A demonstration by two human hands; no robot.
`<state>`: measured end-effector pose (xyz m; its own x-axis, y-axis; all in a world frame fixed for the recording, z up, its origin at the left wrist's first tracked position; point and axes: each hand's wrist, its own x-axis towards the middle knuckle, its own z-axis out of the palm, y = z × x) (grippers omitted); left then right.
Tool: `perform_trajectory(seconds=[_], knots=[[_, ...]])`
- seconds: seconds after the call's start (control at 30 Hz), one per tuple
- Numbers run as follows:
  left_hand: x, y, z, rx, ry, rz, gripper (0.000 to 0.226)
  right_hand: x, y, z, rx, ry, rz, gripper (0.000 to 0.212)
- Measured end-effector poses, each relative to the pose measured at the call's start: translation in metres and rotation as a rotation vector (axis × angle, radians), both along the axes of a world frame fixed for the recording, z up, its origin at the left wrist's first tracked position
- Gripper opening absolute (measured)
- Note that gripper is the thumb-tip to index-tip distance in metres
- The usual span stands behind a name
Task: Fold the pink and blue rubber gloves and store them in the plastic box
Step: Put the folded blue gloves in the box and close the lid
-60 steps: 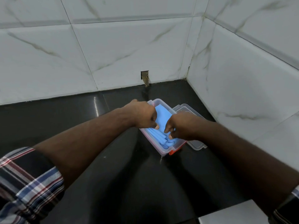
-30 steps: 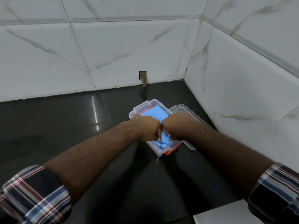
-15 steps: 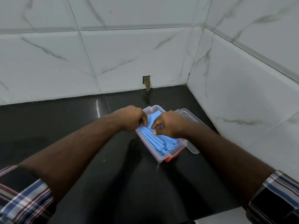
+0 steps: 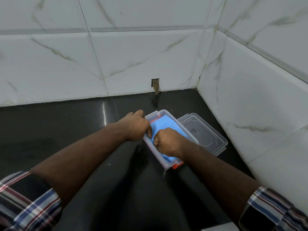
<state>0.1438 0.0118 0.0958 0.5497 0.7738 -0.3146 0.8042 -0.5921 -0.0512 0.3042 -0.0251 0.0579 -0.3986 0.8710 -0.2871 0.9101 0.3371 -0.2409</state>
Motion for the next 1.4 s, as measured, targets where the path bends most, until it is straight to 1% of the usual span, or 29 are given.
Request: perform_trajectory(seconds=[0.1,0.17,0.2,0.27,0.33,0.4,0.43,0.5,0.57,0.63,0.7,0.77,0.8,0.83,0.9,1.17,1.2,1.3,1.4], knots=[[0.000,0.000,-0.002,-0.006,-0.014,0.020,0.035,0.001,0.000,-0.001,-0.027,0.004,-0.024,0.029],[-0.002,0.000,-0.003,-0.008,-0.047,0.040,0.037,0.004,-0.002,0.009,-0.032,0.040,-0.019,0.027],[-0.003,0.001,-0.004,-0.009,-0.078,0.053,0.039,0.007,-0.004,0.018,-0.013,0.075,-0.023,0.026],[-0.004,0.002,-0.006,0.013,-0.170,0.086,0.043,0.020,-0.007,0.040,0.102,0.187,-0.078,0.024],[-0.003,0.002,-0.008,0.061,-0.287,0.134,0.044,0.042,-0.008,0.058,0.232,0.334,-0.241,0.022],[0.002,0.000,-0.012,0.120,-0.380,0.160,0.040,0.074,-0.005,0.061,0.286,0.469,-0.453,0.019],[0.007,-0.001,-0.013,0.144,-0.416,0.168,0.038,0.091,-0.003,0.056,0.294,0.478,-0.538,0.019],[0.017,-0.003,-0.015,0.166,-0.470,0.179,0.035,0.120,0.003,0.037,0.248,0.346,-0.645,0.027],[0.026,-0.003,-0.017,0.170,-0.481,0.188,0.035,0.139,0.005,0.013,0.119,0.182,-0.687,0.047],[0.031,-0.002,-0.019,0.201,-0.461,0.221,0.034,0.147,0.003,-0.008,-0.002,0.083,-0.688,0.068],[0.029,0.001,-0.022,0.237,-0.441,0.300,0.033,0.148,0.002,-0.024,-0.030,-0.007,-0.672,0.090],[0.023,0.005,-0.026,0.196,-0.446,0.390,0.038,0.146,0.003,-0.031,-0.016,-0.061,-0.661,0.107],[0.019,0.008,-0.029,0.152,-0.468,0.418,0.041,0.143,0.003,-0.032,-0.015,-0.060,-0.652,0.112],[0.014,0.009,-0.031,0.105,-0.501,0.438,0.044,0.140,0.004,-0.031,-0.019,-0.051,-0.642,0.114],[0.006,0.008,-0.033,0.056,-0.564,0.461,0.046,0.134,0.005,-0.029,-0.018,-0.048,-0.621,0.107],[-0.046,-0.008,-0.042,0.120,-0.626,0.667,0.040,0.104,0.022,-0.043,0.000,-0.085,-0.504,0.096],[-0.053,-0.011,-0.042,0.125,-0.633,0.690,0.036,0.097,0.024,-0.044,0.014,-0.083,-0.473,0.094],[-0.074,-0.024,-0.043,0.187,-0.618,0.778,0.012,0.076,0.031,-0.048,0.057,-0.093,-0.374,0.086],[-0.097,-0.040,-0.042,0.234,-0.582,0.857,0.028,0.055,0.041,-0.057,0.083,-0.102,-0.316,0.080]])
